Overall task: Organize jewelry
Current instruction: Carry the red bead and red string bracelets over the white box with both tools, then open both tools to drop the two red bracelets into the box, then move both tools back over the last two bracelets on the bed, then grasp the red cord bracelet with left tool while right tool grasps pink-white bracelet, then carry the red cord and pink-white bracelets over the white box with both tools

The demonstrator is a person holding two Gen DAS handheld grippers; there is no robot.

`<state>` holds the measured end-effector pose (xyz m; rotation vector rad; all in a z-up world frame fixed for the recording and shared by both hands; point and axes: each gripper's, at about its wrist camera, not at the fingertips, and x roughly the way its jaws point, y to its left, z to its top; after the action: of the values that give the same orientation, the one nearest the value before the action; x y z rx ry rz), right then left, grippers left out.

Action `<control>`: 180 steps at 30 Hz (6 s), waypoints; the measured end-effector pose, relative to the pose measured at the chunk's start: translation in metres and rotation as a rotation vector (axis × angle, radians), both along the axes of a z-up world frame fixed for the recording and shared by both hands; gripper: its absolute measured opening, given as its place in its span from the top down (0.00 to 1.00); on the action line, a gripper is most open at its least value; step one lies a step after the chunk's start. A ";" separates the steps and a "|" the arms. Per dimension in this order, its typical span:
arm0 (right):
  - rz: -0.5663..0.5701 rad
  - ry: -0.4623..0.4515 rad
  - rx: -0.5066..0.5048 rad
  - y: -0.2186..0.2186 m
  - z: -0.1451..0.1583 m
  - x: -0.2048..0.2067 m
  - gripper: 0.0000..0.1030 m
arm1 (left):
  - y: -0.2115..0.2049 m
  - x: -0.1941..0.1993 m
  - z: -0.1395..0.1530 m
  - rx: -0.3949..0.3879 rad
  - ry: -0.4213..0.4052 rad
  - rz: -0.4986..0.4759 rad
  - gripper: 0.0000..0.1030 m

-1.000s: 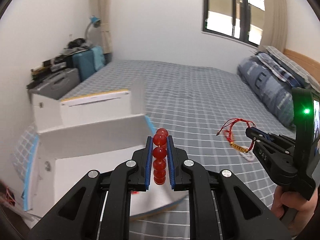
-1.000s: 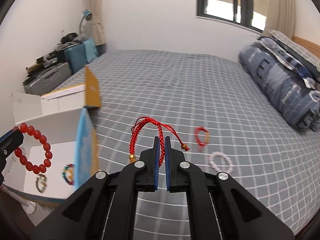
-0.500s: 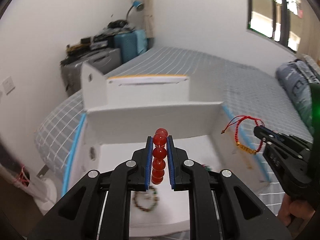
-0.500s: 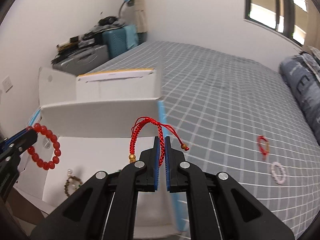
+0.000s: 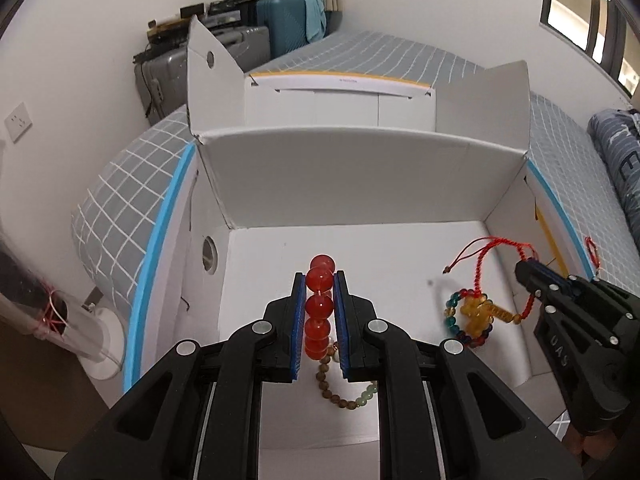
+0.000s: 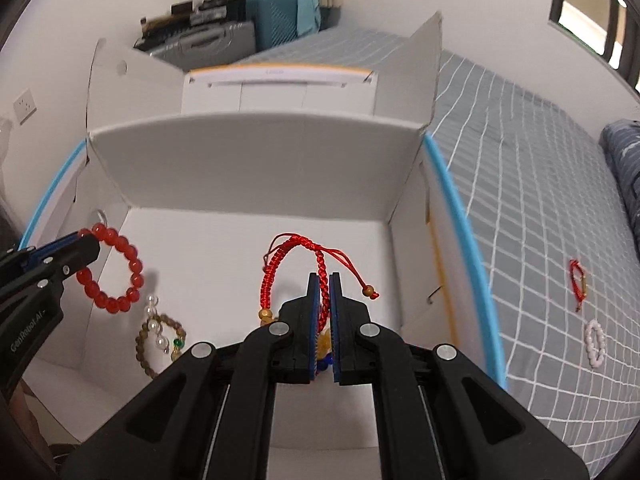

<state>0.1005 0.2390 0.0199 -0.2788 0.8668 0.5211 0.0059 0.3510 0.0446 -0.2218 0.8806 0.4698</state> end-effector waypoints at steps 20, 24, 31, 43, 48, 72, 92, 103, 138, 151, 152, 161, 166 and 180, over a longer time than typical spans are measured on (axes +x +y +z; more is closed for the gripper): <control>0.013 0.017 0.031 -0.003 0.003 -0.003 0.42 | -0.002 -0.002 0.010 0.005 -0.027 0.052 0.42; 0.016 -0.010 0.048 -0.005 0.011 -0.007 0.29 | -0.001 -0.008 0.018 0.008 -0.053 0.069 0.31; 0.018 -0.072 0.038 -0.007 0.022 -0.017 0.16 | -0.002 -0.009 0.023 0.022 -0.063 0.082 0.19; 0.020 -0.125 0.097 -0.035 0.047 -0.028 0.07 | -0.024 -0.007 0.042 0.045 -0.118 0.061 0.06; -0.002 -0.155 0.102 -0.061 0.059 -0.033 0.07 | -0.050 -0.002 0.053 0.040 -0.157 0.015 0.05; -0.301 -0.202 0.130 -0.272 0.087 -0.025 0.07 | -0.233 0.058 0.068 -0.009 -0.205 -0.277 0.06; -0.482 -0.032 0.102 -0.388 -0.001 0.062 0.07 | -0.357 0.237 0.006 -0.045 0.005 -0.484 0.06; -0.523 0.111 0.095 -0.406 -0.065 0.132 0.07 | -0.401 0.335 -0.060 -0.014 0.125 -0.570 0.06; -0.537 0.192 -0.014 -0.393 -0.101 0.149 0.71 | -0.403 0.369 -0.122 -0.053 0.264 -0.600 0.89; -0.548 0.172 0.018 -0.397 -0.088 0.146 0.91 | -0.400 0.363 -0.113 -0.075 0.246 -0.589 0.91; -0.549 0.168 0.016 -0.398 -0.087 0.146 0.91 | -0.399 0.363 -0.112 -0.075 0.244 -0.590 0.91; -0.561 0.137 0.030 -0.399 -0.071 0.143 0.90 | -0.395 0.355 -0.099 -0.090 0.219 -0.600 0.91; -0.556 0.123 0.025 -0.397 -0.064 0.139 0.90 | -0.391 0.350 -0.090 -0.092 0.204 -0.607 0.91; -0.563 0.070 0.061 -0.392 -0.029 0.119 0.90 | -0.377 0.321 -0.052 -0.084 0.147 -0.607 0.91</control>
<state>0.2200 -0.1531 -0.0087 0.0455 0.9479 0.0318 0.3270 -0.0260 -0.0073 0.0106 1.0583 -0.1178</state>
